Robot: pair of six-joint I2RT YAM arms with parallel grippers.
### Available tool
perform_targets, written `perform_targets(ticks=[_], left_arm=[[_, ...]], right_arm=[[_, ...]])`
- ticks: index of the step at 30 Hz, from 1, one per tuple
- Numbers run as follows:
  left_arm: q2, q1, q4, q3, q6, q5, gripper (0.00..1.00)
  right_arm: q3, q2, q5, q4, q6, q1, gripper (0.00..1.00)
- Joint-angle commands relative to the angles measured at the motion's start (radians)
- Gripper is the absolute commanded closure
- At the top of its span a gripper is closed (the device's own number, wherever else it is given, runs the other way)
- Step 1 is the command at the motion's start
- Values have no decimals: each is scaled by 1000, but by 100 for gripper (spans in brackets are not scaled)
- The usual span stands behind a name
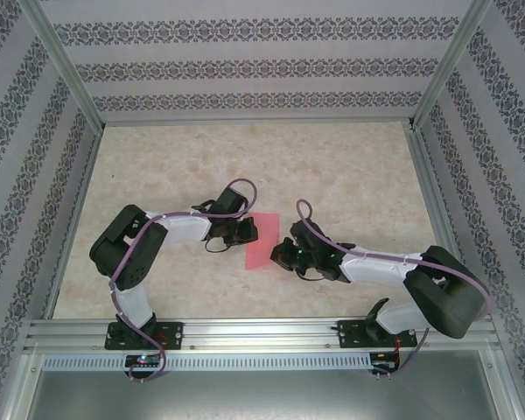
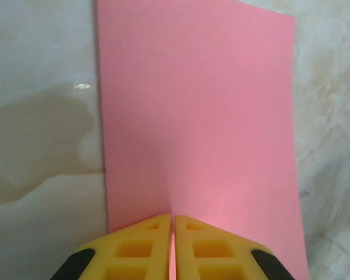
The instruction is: Fold a paper plane with a square sheet of paper (pick it up from the middle)
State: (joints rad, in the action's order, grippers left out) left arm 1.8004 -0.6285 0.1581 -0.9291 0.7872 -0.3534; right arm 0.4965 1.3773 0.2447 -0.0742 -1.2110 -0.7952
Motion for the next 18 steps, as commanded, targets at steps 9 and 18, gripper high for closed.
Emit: perform_targets(ticks=[9, 18], left_arm=[[-15, 33, 71, -123, -116, 54, 83], [106, 47, 130, -187, -162, 84, 88]], right_arm=[[87, 32, 1, 158, 19, 17, 100], [121, 14, 1, 221, 42, 35, 99]])
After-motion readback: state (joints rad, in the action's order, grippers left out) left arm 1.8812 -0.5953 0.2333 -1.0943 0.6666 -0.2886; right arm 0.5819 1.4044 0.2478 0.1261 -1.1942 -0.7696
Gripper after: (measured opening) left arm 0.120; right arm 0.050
